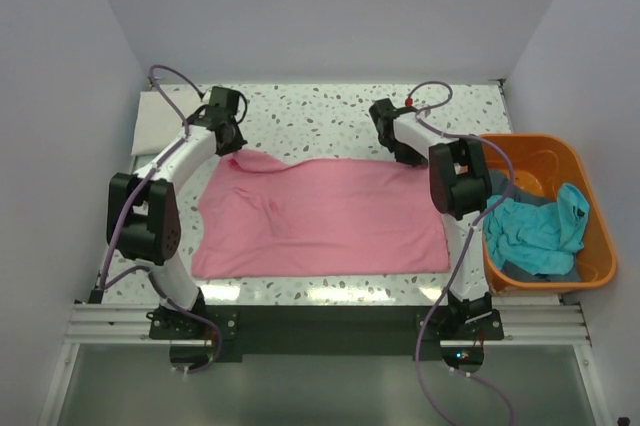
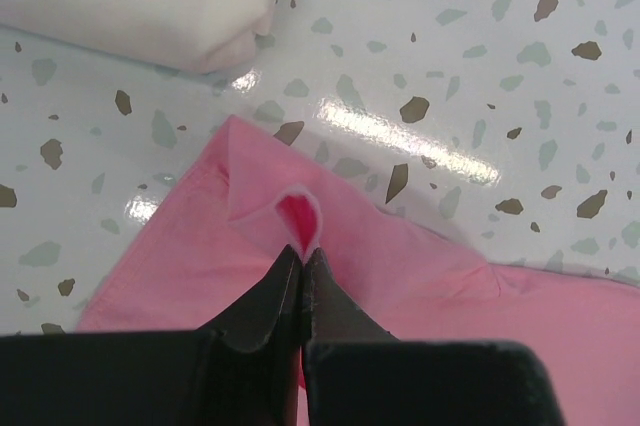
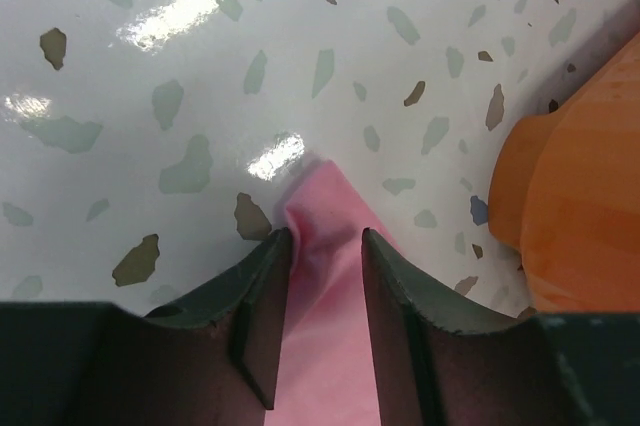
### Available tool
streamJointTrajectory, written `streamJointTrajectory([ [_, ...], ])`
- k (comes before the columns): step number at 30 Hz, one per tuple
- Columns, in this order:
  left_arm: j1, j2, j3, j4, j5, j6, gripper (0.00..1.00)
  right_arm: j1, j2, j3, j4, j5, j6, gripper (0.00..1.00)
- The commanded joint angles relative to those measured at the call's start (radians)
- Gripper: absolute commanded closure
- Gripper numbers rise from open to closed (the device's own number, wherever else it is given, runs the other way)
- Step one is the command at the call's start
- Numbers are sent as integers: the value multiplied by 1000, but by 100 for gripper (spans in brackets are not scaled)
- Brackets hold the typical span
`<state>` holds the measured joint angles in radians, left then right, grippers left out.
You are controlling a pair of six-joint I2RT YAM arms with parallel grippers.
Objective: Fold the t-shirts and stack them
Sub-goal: Fold the tshirt
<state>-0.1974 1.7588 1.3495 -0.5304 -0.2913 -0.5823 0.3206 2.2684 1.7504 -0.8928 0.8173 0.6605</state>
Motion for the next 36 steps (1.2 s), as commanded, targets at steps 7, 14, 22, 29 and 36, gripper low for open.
streamJointTrajectory([
  [7, 6, -59, -12, 35, 24, 2, 100, 0, 6, 7, 45, -20, 34, 76],
  [14, 4, -94, -32, 36, 30, 7, 100, 2, -13, 26, 74, 11, 16, 100],
  [22, 4, -136, -50, 47, 142, 32, 100, 0, -158, -75, 179, 20, -33, 100],
  [29, 4, -246, -162, -19, 106, -16, 100, 20, -306, -244, 261, -78, -107, 100],
  [36, 4, -398, -316, -80, 104, -90, 100, 67, -441, -371, 255, -18, -127, 100],
])
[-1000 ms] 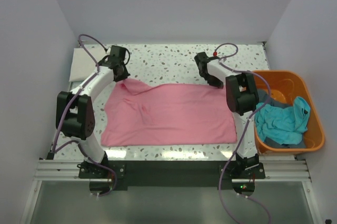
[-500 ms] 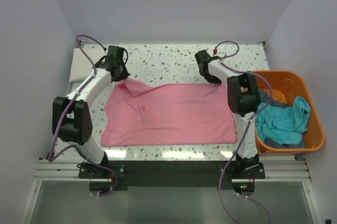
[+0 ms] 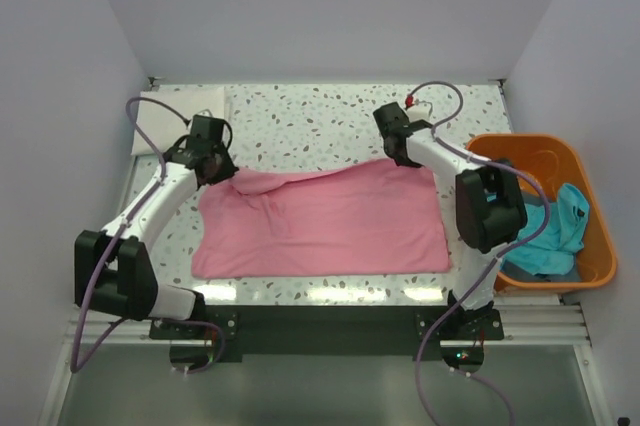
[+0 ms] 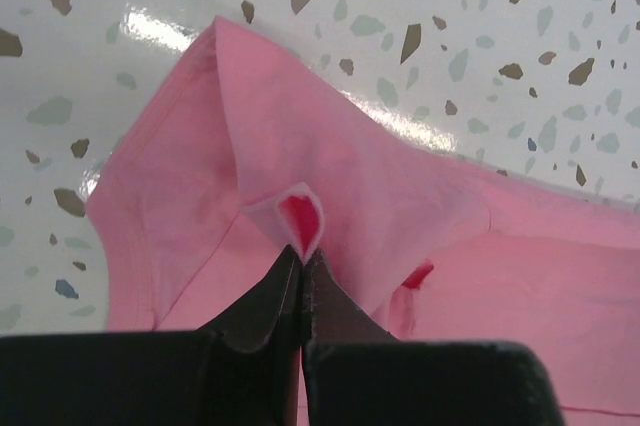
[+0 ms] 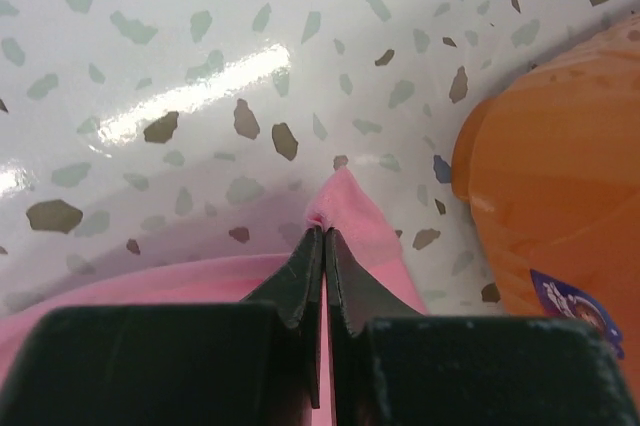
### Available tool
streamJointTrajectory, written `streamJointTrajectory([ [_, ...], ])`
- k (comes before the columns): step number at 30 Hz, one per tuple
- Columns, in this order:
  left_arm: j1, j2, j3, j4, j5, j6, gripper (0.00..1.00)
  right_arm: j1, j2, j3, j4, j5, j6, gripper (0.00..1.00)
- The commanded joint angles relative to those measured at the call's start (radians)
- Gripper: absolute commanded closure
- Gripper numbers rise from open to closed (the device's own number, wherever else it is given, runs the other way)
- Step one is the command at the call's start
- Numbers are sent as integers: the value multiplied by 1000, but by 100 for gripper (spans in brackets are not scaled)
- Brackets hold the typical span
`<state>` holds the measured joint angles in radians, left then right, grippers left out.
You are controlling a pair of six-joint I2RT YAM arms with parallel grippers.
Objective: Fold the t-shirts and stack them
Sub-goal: Fold the tshirt
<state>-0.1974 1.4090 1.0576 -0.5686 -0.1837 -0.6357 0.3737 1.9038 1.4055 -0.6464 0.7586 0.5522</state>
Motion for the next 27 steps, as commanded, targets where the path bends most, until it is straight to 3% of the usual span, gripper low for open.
streamJointTrajectory([
  [1, 4, -60, -30, -72, -26, -44, 100, 16, -97, -34, -13, 79, 4, 100],
  [14, 6, -309, -168, -198, -49, -105, 100, 17, -353, -261, -41, 70, 12, 100],
  [20, 4, -381, -185, -263, -59, -105, 100, 18, -382, -304, -36, 45, 11, 100],
  [27, 4, -495, -318, -284, 4, -199, 100, 31, -419, -401, -3, -31, 18, 100],
])
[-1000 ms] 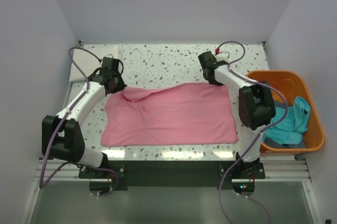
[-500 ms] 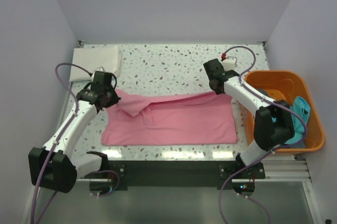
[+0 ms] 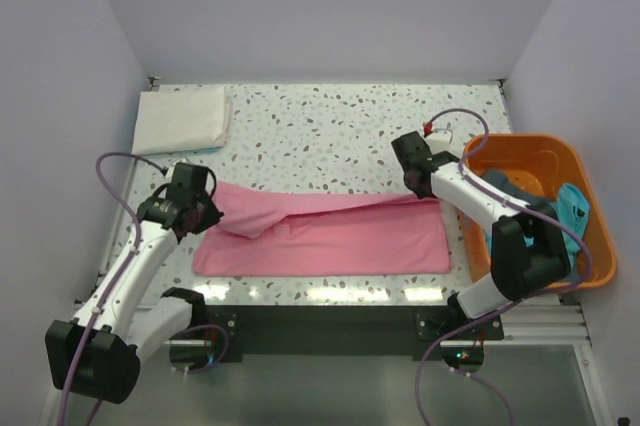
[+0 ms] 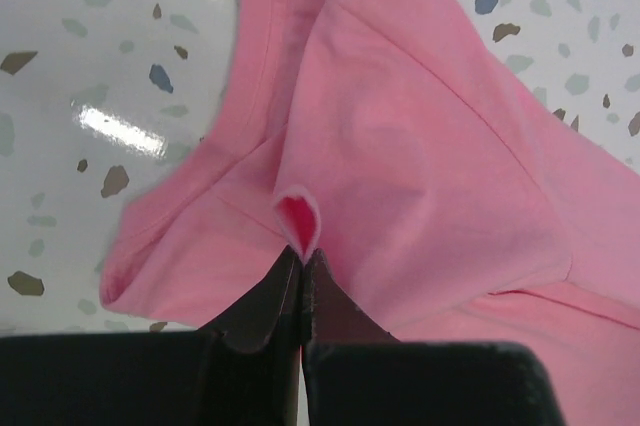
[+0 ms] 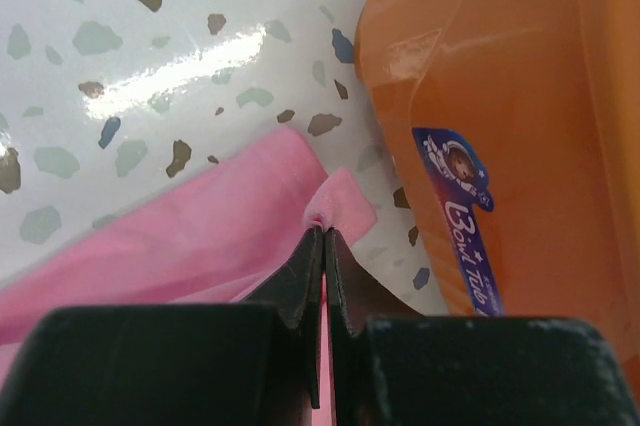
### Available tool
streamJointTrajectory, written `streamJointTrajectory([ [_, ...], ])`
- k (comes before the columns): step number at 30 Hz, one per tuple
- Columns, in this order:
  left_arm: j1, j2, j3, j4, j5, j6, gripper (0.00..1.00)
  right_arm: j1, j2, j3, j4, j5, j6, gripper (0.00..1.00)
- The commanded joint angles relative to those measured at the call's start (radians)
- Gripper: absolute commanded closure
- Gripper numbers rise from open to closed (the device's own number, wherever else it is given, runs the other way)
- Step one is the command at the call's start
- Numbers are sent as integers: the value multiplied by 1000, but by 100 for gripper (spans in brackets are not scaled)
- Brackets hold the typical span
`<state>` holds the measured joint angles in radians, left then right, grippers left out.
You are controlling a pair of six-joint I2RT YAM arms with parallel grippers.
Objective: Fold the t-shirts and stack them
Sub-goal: Fold the tshirt
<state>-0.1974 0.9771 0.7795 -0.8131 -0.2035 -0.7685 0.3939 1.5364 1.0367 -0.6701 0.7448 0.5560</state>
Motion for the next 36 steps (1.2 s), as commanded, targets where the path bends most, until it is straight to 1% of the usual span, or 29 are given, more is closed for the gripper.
streamJointTrajectory([
  [1, 4, -99, -71, -44, 39, -81, 100, 17, -64, -44, 30, -31, 16, 100],
  [5, 4, -167, -128, -60, 19, -130, 100, 57, -93, -87, 20, -32, 59, 100],
  [7, 4, -166, -125, -55, 36, -126, 83, 68, -108, -101, 6, -22, 93, 100],
  [8, 4, -161, -128, -60, 39, -130, 80, 69, -110, -109, -8, -21, 105, 100],
  [9, 4, -157, -141, -57, 73, -126, 80, 72, -111, -125, -14, -24, 123, 100],
  [11, 4, -144, -152, -61, 111, -107, 75, 72, -110, -136, -43, -13, 151, 100],
  [13, 4, -156, -161, -86, 119, -107, 64, 72, -104, -145, -80, -4, 192, 100],
  [14, 4, -166, -158, -95, 113, -107, 56, 74, -98, -148, -95, 4, 209, 99],
  [15, 4, -178, -142, -115, 102, -109, 30, 72, -99, -148, -105, 4, 220, 93],
  [17, 4, -210, -108, -129, 82, -101, 25, 74, -105, -155, -123, 4, 226, 89],
  [18, 4, -218, -58, -153, 76, -95, 17, 76, -114, -156, -132, 2, 232, 81],
  [19, 4, -225, -28, -167, 55, -85, 14, 77, -125, -158, -140, -2, 234, 72],
  [20, 4, -227, 1, -179, 38, -81, 8, 82, -136, -159, -147, -5, 236, 64],
  [21, 4, -227, 51, -193, 23, -77, 0, 83, -168, -168, -146, -30, 219, 53],
  [23, 4, -219, 90, -189, -4, -63, 0, 86, -205, -182, -129, -65, 200, 46],
  [24, 3, -209, 107, -164, 3, -58, 0, 86, -244, -188, -117, -123, 170, 34],
  [27, 4, -164, 87, -75, 41, -48, 0, 88, -334, -219, -39, -232, 99, 10],
  [28, 4, -152, 64, -31, 79, -46, 0, 88, -350, -230, 39, -328, 78, 1],
  [29, 4, -140, 5, 94, 107, -43, 0, 88, -363, -250, 82, -379, 61, 1],
  [30, 4, -100, -25, 161, 190, -45, 0, 88, -372, -256, 124, -431, 29, 1],
  [31, 4, -72, -49, 225, 241, -45, 0, 88, -368, -256, 186, -523, 21, 1],
  [32, 1, -39, -66, 285, 278, -43, 0, 88, -358, -248, 214, -550, 13, 1],
  [33, -5, 35, -86, 378, 321, -51, 0, 86, -346, -244, 239, -570, -4, 1],
  [35, -28, 115, -85, 475, 316, -35, 0, 88, -282, -213, 265, -572, -14, 1],
  [36, -31, 196, -80, 488, 290, -32, 0, 88, -256, -202, 271, -564, -18, 1],
])
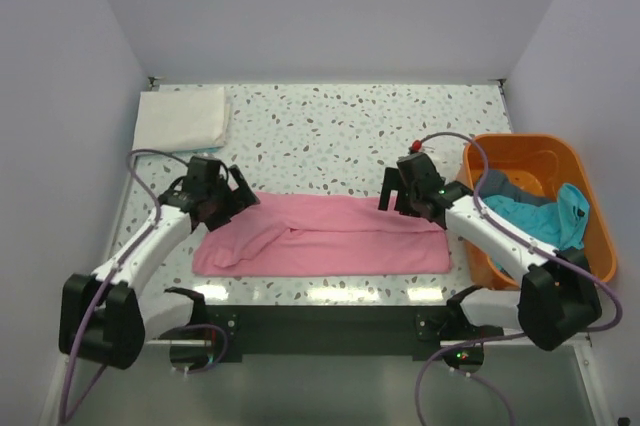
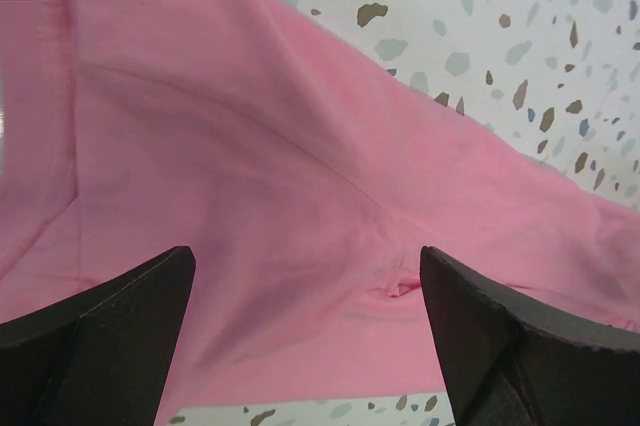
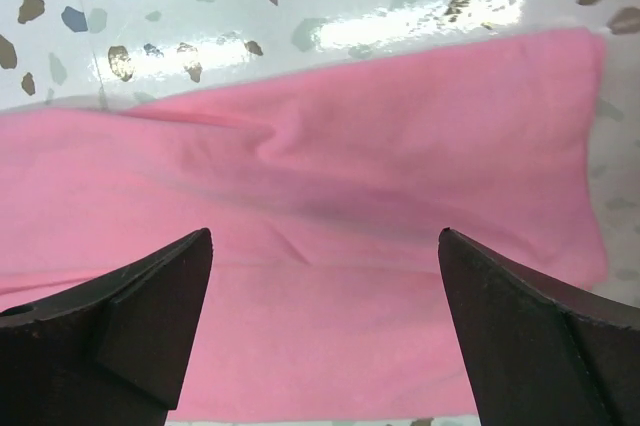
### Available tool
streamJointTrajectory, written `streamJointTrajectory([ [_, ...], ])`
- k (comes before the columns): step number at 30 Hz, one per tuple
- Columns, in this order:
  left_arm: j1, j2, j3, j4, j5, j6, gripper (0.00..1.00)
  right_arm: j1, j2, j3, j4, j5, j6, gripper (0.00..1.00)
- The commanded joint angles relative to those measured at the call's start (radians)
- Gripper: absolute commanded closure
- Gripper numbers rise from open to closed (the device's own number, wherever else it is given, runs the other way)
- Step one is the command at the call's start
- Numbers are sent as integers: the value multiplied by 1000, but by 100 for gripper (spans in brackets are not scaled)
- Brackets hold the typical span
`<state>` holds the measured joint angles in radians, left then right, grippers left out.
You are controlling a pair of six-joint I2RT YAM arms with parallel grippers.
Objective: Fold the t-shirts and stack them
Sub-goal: Fold the tshirt
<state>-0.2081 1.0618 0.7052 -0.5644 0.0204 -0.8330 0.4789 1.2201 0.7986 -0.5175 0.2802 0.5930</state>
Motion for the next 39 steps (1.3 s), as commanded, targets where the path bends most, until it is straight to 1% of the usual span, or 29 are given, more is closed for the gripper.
streamJointTrajectory([
  [1, -22, 153, -1, 256, 67, 44, 0, 3, 123, 57, 114, -89, -52, 1],
  [3, -24, 258, 11, 267, 24, 45, 0, 3, 183, 70, 111, -67, -30, 1],
  [5, -24, 309, -4, 300, -16, 35, 0, 0, 264, 91, 67, -35, 3, 1],
  [8, -27, 371, -39, 406, -16, 17, 0, -3, 311, 64, 56, -29, 63, 1],
  [10, -30, 443, -23, 425, -4, 14, 0, -3, 311, 24, 73, -47, 86, 1],
  [11, -36, 473, 14, 431, -11, 17, 0, -3, 300, 7, 79, -55, 91, 1],
  [13, -37, 584, 68, 436, -19, 28, 0, -2, 279, -59, 111, -88, 103, 1],
  [14, -39, 669, 144, 433, -19, 31, 0, 1, 253, -85, 122, -111, 123, 1],
  [16, -45, 751, 233, 451, 19, 54, 0, 6, 227, -165, 161, -208, 149, 1],
  [17, -56, 791, 335, 472, 18, 60, 0, 13, 211, -188, 177, -242, 177, 1],
  [18, -62, 876, 400, 471, 9, 75, 0, 26, 182, -211, 189, -265, 197, 1],
  [19, -63, 929, 477, 457, 21, 89, 0, 76, 164, -241, 206, -279, 214, 1],
  [20, -66, 985, 657, 393, 30, 95, 0, 114, 151, -248, 208, -279, 246, 1],
  [21, -68, 1103, 754, 361, 18, 106, 0, 156, 141, -249, 212, -279, 266, 1],
  [22, -70, 1165, 851, 324, -2, 106, 0, 244, 128, -248, 229, -298, 283, 1],
  [23, -68, 1279, 1039, 255, -13, 98, 0, 291, 128, -246, 250, -317, 309, 1],
  [24, -67, 1334, 1129, 242, -1, 107, 0, 334, 133, -240, 270, -320, 330, 1],
  [25, -66, 1386, 1211, 232, 4, 110, 0, 416, 143, -213, 270, -308, 349, 1],
  [26, -70, 1482, 1367, 203, 13, 110, 0, 458, 154, -197, 269, -290, 372, 1],
  [27, -68, 1530, 1446, 183, 62, 107, 0, 492, 166, -179, 264, -286, 379, 1],
  [28, -68, 1573, 1585, 160, 72, 103, 0, 548, 201, -149, 283, -288, 380, 1],
  [30, -68, 1642, 1637, 149, 76, 77, 0, 589, 245, -116, 325, -321, 369, 1],
  [31, -68, 1641, 1625, 179, 85, 63, 0, 621, 271, -72, 320, -320, 363, 1],
  [32, -67, 1626, 1572, 249, 88, 49, 0, 638, 310, -46, 306, -308, 351, 1],
  [33, -66, 1620, 1552, 274, 78, 32, 0, 653, 327, -20, 274, -288, 341, 1],
  [34, -70, 1618, 1544, 297, 69, 31, 0, 680, 337, 23, 260, -283, 332, 1],
  [37, -79, 1627, 1562, 317, 10, 26, 0, 711, 337, 74, 243, -256, 311, 1],
  [39, -82, 1644, 1573, 340, 27, 6, 0, 721, 317, 99, 217, -228, 295, 1],
])
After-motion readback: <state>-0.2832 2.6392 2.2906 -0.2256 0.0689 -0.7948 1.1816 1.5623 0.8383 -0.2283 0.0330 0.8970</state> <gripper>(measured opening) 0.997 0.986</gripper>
